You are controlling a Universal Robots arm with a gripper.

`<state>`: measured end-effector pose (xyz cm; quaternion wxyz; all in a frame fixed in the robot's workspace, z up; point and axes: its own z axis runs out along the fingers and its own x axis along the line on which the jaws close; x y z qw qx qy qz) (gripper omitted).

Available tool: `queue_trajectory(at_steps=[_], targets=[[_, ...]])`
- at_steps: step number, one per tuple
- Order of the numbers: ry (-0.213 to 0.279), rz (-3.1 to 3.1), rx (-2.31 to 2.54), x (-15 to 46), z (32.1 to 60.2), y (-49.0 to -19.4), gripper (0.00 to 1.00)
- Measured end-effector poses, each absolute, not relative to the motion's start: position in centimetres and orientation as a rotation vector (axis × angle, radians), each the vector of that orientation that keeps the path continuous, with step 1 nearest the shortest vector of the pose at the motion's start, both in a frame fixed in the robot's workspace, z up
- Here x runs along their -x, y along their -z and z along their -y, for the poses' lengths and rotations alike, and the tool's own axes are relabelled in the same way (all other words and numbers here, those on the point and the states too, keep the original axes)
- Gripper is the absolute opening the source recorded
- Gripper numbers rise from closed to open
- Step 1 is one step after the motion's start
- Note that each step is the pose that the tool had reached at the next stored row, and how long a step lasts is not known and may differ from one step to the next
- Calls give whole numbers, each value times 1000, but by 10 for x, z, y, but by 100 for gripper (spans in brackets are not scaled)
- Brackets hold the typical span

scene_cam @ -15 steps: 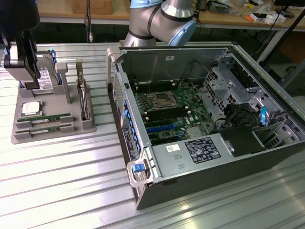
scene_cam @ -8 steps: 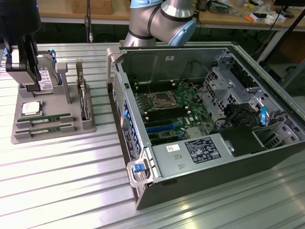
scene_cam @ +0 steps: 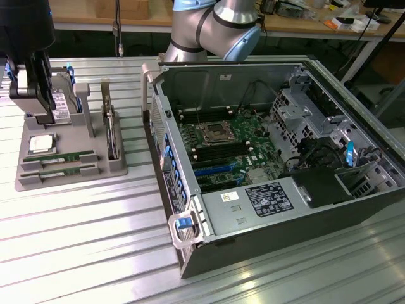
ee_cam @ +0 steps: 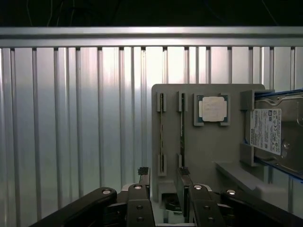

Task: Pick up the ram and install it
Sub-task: 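Pick up the ram and move it above insertion slot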

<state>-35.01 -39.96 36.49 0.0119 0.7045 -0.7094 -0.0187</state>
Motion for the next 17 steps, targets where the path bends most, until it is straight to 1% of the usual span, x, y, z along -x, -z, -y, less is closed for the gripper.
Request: queue_trajectory(at_steps=[17], targets=[[58, 2210, -2198, 350, 400, -350, 36]])
